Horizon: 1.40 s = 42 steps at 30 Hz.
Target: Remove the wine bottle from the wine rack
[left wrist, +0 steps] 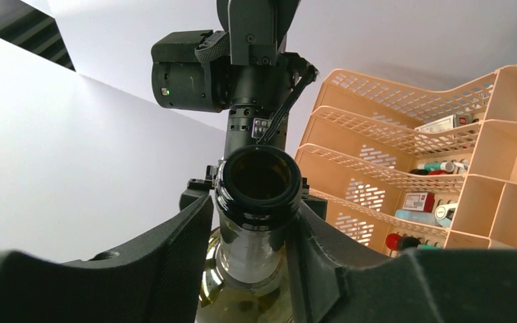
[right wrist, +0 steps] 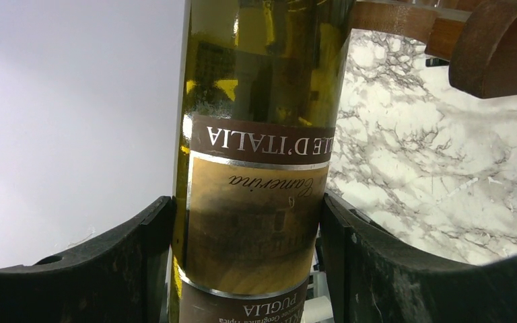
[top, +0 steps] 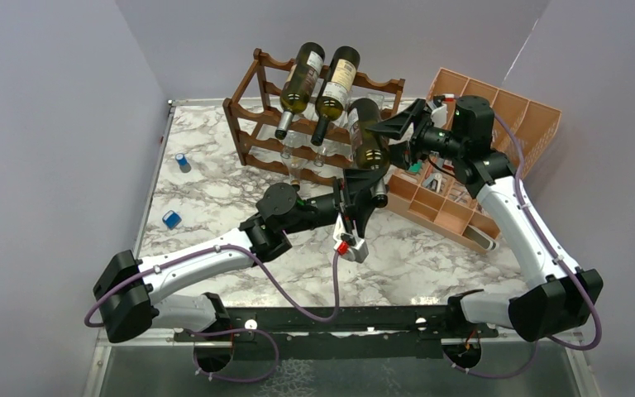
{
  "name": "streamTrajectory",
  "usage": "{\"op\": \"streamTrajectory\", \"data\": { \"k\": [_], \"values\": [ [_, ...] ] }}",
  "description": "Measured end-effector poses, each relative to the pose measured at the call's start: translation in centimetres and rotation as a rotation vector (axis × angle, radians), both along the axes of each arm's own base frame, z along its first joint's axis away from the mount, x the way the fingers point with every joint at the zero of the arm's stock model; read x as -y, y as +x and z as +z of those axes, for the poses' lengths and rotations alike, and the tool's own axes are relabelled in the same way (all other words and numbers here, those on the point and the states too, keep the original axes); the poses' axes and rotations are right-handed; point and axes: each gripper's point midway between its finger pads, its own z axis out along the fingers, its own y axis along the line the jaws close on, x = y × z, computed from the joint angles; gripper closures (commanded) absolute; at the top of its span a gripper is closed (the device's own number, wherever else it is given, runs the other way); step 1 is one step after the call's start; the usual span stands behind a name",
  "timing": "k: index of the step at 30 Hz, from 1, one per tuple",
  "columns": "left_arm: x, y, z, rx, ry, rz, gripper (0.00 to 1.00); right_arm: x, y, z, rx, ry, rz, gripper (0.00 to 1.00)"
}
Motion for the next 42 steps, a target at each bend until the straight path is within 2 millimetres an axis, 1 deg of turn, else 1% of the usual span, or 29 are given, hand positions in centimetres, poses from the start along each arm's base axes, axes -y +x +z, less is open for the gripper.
{"op": "streamTrajectory", "data": {
  "k": [2, 3, 7, 10, 13, 15, 18, 21, 22, 26, 30, 34, 38, 40, 42],
  "values": [
    [0.2, -0.1, 0.0, 0.003, 0.001, -0.003, 0.59, 0.0, -0.1, 0.1, -0.002, 0.005, 0.0, 0.46],
    [0.3, -0.2, 0.1, 0.004, 0.002, -0.007, 0.63, 0.0, -0.2, 0.2, -0.002, 0.006, 0.0, 0.45],
    [0.5, -0.6, 0.3, 0.026, 0.002, -0.01, 0.82, 0.0, -0.5, 0.4, -0.013, 0.015, 0.0, 0.4],
    [0.7, -0.9, 0.2, 0.026, 0.003, -0.012, 0.85, 0.1, -0.7, 0.2, -0.018, 0.015, -0.002, 0.32],
    [0.8, -1.1, 0.2, 0.024, 0.002, -0.012, 0.93, 0.2, -0.9, 0.2, -0.012, 0.013, -0.005, 0.21],
    [0.9, -1.4, 0.3, 0.024, 0.0, -0.014, 0.99, 0.3, -1.1, 0.4, -0.002, 0.011, -0.006, 0.17],
    [1.0, -1.7, 0.4, 0.015, -0.008, -0.011, 1.0, 0.4, -1.4, 0.5, 0.025, -0.003, -0.002, 0.12],
    [1.0, -1.7, 1.2, -0.007, -0.028, 0.004, 1.0, 0.5, -1.7, 0.7, 0.051, -0.011, 0.003, 0.01],
    [1.0, -1.8, 1.4, -0.017, -0.034, 0.008, 1.0, 0.6, -1.8, 0.8, 0.058, -0.012, 0.004, 0.0],
    [1.1, -1.8, 1.9, -0.056, -0.054, 0.033, 1.0, 0.5, -2.1, 1.0, 0.085, -0.021, 0.013, 0.0],
    [0.9, -1.3, 2.4, -0.116, -0.077, 0.069, 1.0, 0.6, -2.0, 1.0, 0.113, -0.039, 0.014, 0.01],
    [0.4, -0.4, 2.7, -0.261, -0.142, 0.103, 1.0, 1.0, -1.5, 0.8, 0.156, -0.077, -0.013, 0.01],
    [-0.3, 0.3, 3.9, -0.399, -0.247, 0.12, 1.0, 1.9, -1.9, 0.4, 0.201, -0.111, -0.06, 0.0],
    [-0.8, 0.8, 4.8, -0.46, -0.307, 0.137, 1.0, 2.3, -2.3, 0.3, 0.22, -0.125, -0.077, 0.01],
    [-1.4, 1.5, 5.9, -0.518, -0.374, 0.163, 1.0, 2.7, -2.2, 0.6, 0.253, -0.146, -0.1, 0.0]
  ]
}}
